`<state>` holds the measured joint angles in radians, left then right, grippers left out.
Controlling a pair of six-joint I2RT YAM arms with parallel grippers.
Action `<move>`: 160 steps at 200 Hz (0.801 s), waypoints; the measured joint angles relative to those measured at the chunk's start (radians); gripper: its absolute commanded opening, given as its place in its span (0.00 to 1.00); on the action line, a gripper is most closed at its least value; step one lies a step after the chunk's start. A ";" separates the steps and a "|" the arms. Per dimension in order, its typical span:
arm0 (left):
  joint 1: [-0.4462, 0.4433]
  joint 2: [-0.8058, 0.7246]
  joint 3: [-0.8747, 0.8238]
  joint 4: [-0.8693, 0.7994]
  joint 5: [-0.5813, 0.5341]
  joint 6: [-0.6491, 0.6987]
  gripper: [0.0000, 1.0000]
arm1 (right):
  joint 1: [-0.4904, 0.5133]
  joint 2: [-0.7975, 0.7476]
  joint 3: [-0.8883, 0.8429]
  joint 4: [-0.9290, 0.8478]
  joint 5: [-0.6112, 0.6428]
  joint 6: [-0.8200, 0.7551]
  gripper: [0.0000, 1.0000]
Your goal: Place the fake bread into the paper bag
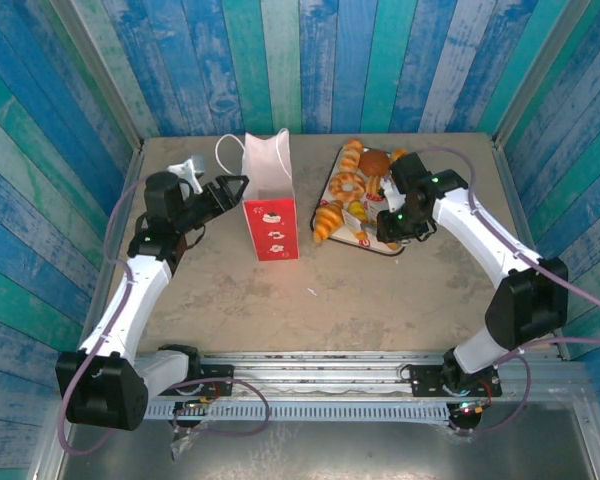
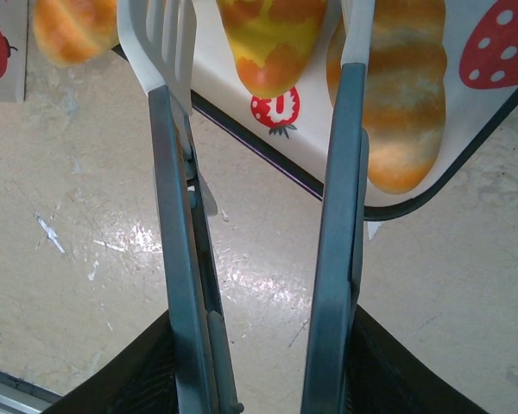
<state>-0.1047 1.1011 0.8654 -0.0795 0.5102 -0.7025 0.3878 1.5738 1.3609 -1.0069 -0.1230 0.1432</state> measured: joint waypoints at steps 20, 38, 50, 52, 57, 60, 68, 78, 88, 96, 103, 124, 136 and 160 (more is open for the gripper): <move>0.000 0.001 -0.004 0.002 0.000 0.001 0.76 | 0.003 0.014 0.000 0.008 0.001 0.003 0.46; 0.000 0.002 -0.005 0.003 0.000 0.003 0.75 | 0.003 0.023 0.000 0.015 0.006 0.004 0.45; 0.000 0.002 -0.005 0.004 0.000 0.003 0.75 | 0.005 0.029 0.000 0.021 0.012 0.005 0.44; 0.000 0.002 -0.005 0.004 0.000 0.003 0.75 | 0.005 0.030 0.000 0.022 0.013 0.006 0.44; 0.000 0.002 -0.005 0.004 0.000 0.003 0.75 | 0.005 0.032 0.000 0.024 0.015 0.006 0.44; 0.000 0.002 -0.005 0.004 0.000 0.003 0.75 | 0.005 0.034 0.000 0.024 0.015 0.006 0.44; 0.000 0.002 -0.005 0.004 0.000 0.003 0.75 | 0.005 0.036 0.000 0.025 0.018 0.006 0.44; 0.000 0.002 -0.005 0.004 0.000 0.003 0.75 | 0.006 0.038 0.000 0.025 0.023 0.007 0.44; 0.000 0.002 -0.005 0.004 -0.001 0.003 0.73 | 0.006 0.038 0.000 0.024 0.027 0.006 0.43; 0.000 0.002 -0.005 0.004 -0.002 0.004 0.73 | 0.006 0.038 0.000 0.025 0.030 0.006 0.42; 0.000 0.001 -0.005 0.004 -0.004 0.006 0.72 | 0.006 0.040 -0.001 0.025 0.031 0.006 0.42; 0.000 0.001 -0.005 0.004 -0.013 0.011 0.66 | 0.008 0.047 -0.002 0.024 0.038 0.006 0.39; 0.000 0.001 -0.006 0.003 -0.017 0.013 0.62 | 0.008 0.049 -0.002 0.025 0.041 0.007 0.38; 0.000 0.001 -0.006 0.003 -0.023 0.018 0.59 | 0.008 0.050 -0.003 0.024 0.049 0.007 0.38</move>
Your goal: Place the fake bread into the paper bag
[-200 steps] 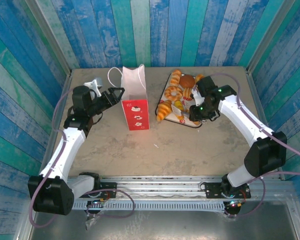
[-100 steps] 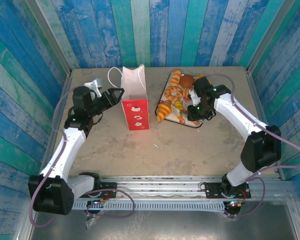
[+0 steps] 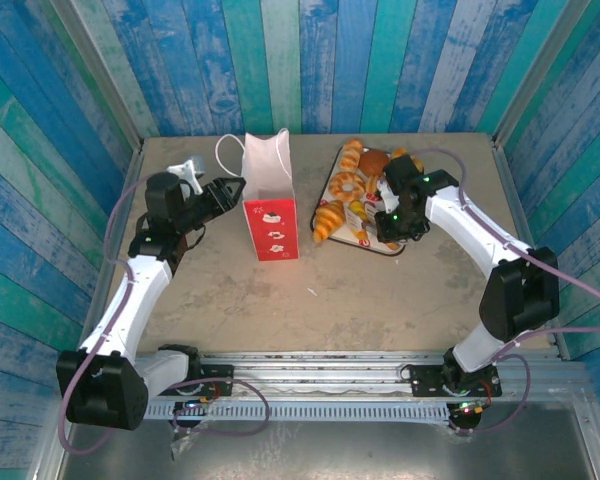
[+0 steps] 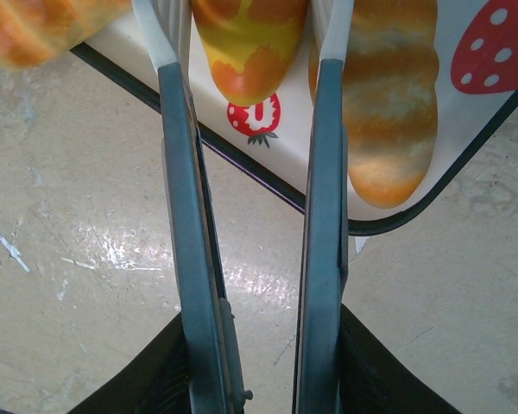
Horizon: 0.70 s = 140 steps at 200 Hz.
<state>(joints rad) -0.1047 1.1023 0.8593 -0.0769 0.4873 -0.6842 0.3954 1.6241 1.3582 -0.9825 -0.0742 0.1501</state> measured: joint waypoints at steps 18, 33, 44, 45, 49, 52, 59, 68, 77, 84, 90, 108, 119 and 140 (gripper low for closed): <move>0.000 0.000 0.000 -0.001 -0.003 0.000 0.57 | 0.000 0.000 0.000 -0.002 0.009 0.000 0.36; 0.000 0.000 0.000 -0.002 -0.005 0.000 0.55 | 0.000 0.000 0.000 -0.002 0.012 -0.001 0.33; 0.000 0.000 0.000 -0.002 -0.008 0.000 0.53 | 0.001 0.000 0.000 -0.003 0.013 -0.004 0.29; 0.000 0.000 0.000 -0.002 -0.008 0.000 0.53 | 0.001 0.000 0.000 -0.003 0.013 -0.002 0.29; 0.000 0.000 0.000 -0.003 -0.010 0.000 0.52 | 0.002 0.000 0.000 -0.003 0.012 -0.004 0.27; 0.000 0.000 0.000 -0.003 -0.011 0.000 0.52 | 0.002 0.000 0.000 -0.003 0.011 -0.002 0.26; 0.000 0.000 0.000 -0.003 -0.014 0.001 0.51 | 0.003 0.000 0.000 -0.003 0.012 -0.003 0.24; 0.000 0.000 0.000 -0.003 -0.017 0.000 0.50 | 0.004 -0.002 -0.001 -0.003 0.013 -0.004 0.22; 0.000 0.000 0.000 -0.003 -0.018 0.000 0.48 | 0.004 -0.006 -0.001 -0.003 0.013 -0.004 0.20; 0.000 0.000 0.000 -0.003 -0.019 -0.001 0.47 | 0.004 -0.011 -0.001 -0.003 0.015 -0.004 0.19; 0.000 0.000 0.000 -0.003 -0.019 -0.001 0.46 | 0.003 -0.017 -0.001 -0.005 0.017 -0.003 0.19; 0.000 0.000 0.000 -0.002 -0.019 -0.001 0.46 | 0.003 -0.039 -0.001 -0.004 0.024 -0.002 0.18; 0.000 0.000 0.000 -0.002 -0.019 -0.002 0.45 | 0.003 -0.059 -0.001 -0.004 0.028 0.000 0.17; 0.000 0.000 0.000 -0.001 -0.019 -0.005 0.43 | 0.003 -0.100 -0.001 -0.003 0.030 0.004 0.16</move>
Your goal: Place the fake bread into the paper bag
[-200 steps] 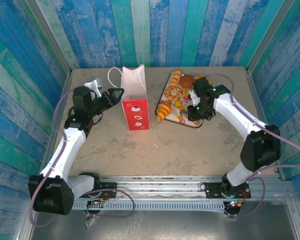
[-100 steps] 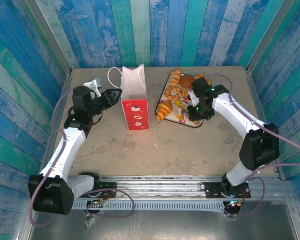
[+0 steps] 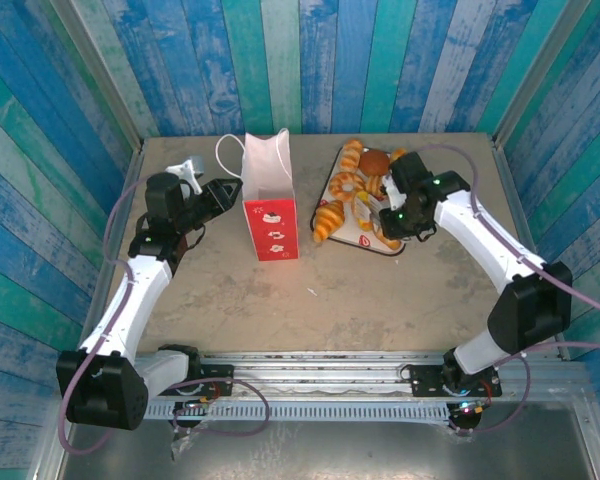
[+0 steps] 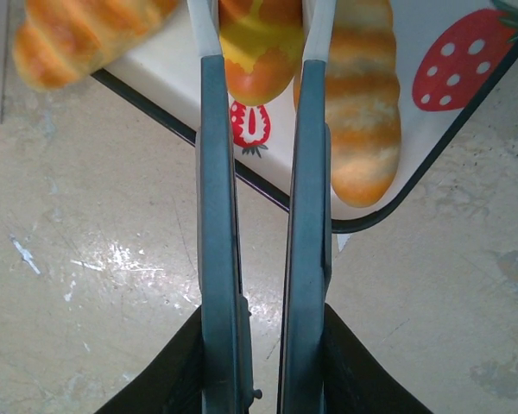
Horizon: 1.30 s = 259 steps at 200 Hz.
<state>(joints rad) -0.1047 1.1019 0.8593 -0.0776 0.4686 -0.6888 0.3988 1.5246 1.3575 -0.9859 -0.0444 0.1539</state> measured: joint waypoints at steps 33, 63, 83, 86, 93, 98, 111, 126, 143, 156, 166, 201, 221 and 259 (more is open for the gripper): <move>0.000 0.000 0.000 0.003 0.000 -0.003 0.38 | 0.000 -0.083 0.001 0.014 -0.014 0.006 0.15; 0.000 0.000 0.000 0.004 0.001 -0.011 0.31 | 0.001 -0.167 0.021 0.040 -0.038 0.015 0.15; 0.000 0.000 0.000 0.007 0.000 -0.018 0.28 | 0.006 -0.221 0.044 0.076 -0.054 0.023 0.15; 0.000 0.000 0.000 0.008 0.001 -0.020 0.28 | 0.008 -0.230 0.048 0.083 -0.057 0.026 0.15; 0.000 0.000 0.000 0.011 0.000 -0.021 0.28 | 0.012 -0.249 0.055 0.101 -0.065 0.030 0.15; 0.000 0.000 0.000 0.013 0.000 -0.022 0.28 | 0.014 -0.262 0.059 0.116 -0.071 0.031 0.15; 0.000 0.000 0.000 0.018 0.001 -0.023 0.28 | 0.025 -0.295 0.069 0.159 -0.084 0.039 0.15; 0.000 0.000 0.000 0.023 0.001 -0.025 0.33 | 0.041 -0.328 0.073 0.214 -0.095 0.045 0.15; 0.000 0.000 0.000 0.031 0.002 -0.035 0.38 | 0.060 -0.351 0.091 0.270 -0.113 0.052 0.15; 0.000 0.000 0.000 0.037 0.004 -0.040 0.39 | 0.074 -0.356 0.115 0.303 -0.124 0.055 0.15; 0.000 0.002 0.000 0.044 0.005 -0.042 0.40 | 0.089 -0.355 0.135 0.329 -0.136 0.057 0.15; 0.000 0.030 0.005 0.066 0.012 -0.048 0.42 | 0.169 -0.344 0.183 0.400 -0.159 0.060 0.15; 0.000 0.055 0.008 0.080 0.014 -0.051 0.42 | 0.233 -0.330 0.191 0.435 -0.164 0.067 0.15; -0.004 0.093 0.018 0.117 0.022 -0.068 0.39 | 0.341 -0.261 0.206 0.484 -0.161 0.076 0.15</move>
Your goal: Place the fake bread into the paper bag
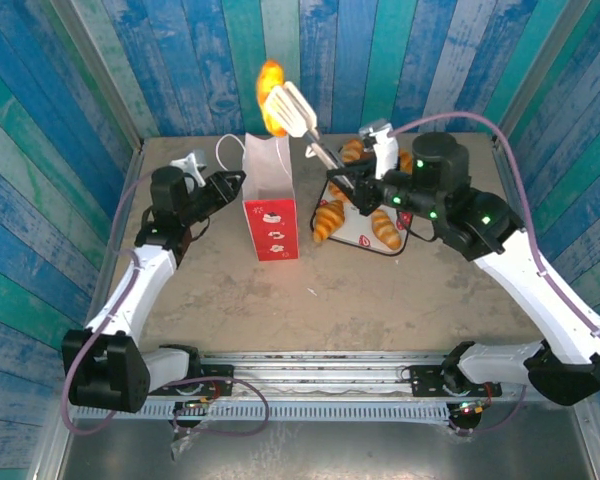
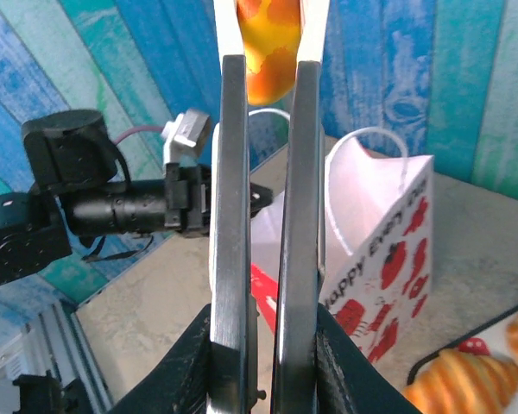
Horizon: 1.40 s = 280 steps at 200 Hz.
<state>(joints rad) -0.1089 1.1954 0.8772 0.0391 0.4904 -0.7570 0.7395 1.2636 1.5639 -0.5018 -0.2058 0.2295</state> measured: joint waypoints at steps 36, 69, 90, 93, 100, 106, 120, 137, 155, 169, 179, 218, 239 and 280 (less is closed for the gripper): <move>-0.002 0.021 0.009 0.023 -0.002 -0.006 0.31 | 0.058 0.069 0.003 0.016 0.015 0.011 0.15; -0.003 0.023 0.009 0.027 -0.010 -0.008 0.24 | 0.066 0.099 -0.006 0.018 0.034 0.038 0.15; -0.003 0.023 0.009 0.028 -0.019 -0.006 0.24 | 0.065 0.118 -0.014 0.016 0.044 0.060 0.15; -0.003 0.023 0.009 0.028 -0.020 -0.006 0.24 | 0.065 0.123 -0.014 0.016 0.044 0.062 0.15; -0.003 0.023 0.009 0.028 -0.021 -0.006 0.24 | 0.065 0.132 -0.014 0.016 0.043 0.066 0.15; -0.003 0.023 0.009 0.028 -0.022 -0.006 0.24 | 0.065 0.140 -0.014 0.015 0.042 0.069 0.15; -0.003 0.023 0.009 0.028 -0.023 -0.006 0.24 | 0.065 0.158 -0.015 0.011 0.041 0.071 0.15; -0.003 0.023 0.008 0.028 -0.025 -0.006 0.23 | 0.065 0.172 -0.016 -0.004 0.041 0.073 0.15; -0.003 0.023 0.008 0.028 -0.026 -0.006 0.23 | 0.065 0.183 -0.018 -0.028 0.041 0.075 0.15; -0.003 0.023 0.008 0.028 -0.026 -0.007 0.23 | 0.065 0.189 -0.019 -0.045 0.041 0.077 0.15; -0.003 0.023 0.008 0.028 -0.027 -0.006 0.23 | 0.065 0.194 -0.019 -0.056 0.042 0.078 0.15; -0.003 0.023 0.008 0.028 -0.029 -0.006 0.23 | 0.065 0.206 -0.019 -0.127 0.081 0.078 0.15; -0.003 0.023 0.008 0.028 -0.029 -0.006 0.23 | 0.065 0.210 -0.019 -0.158 0.105 0.075 0.16; -0.003 0.023 0.008 0.027 -0.030 -0.003 0.23 | 0.065 0.213 -0.019 -0.187 0.136 0.065 0.19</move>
<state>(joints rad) -0.1116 1.2186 0.8852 0.0662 0.4606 -0.7601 0.8047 1.4765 1.5444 -0.6884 -0.0700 0.2947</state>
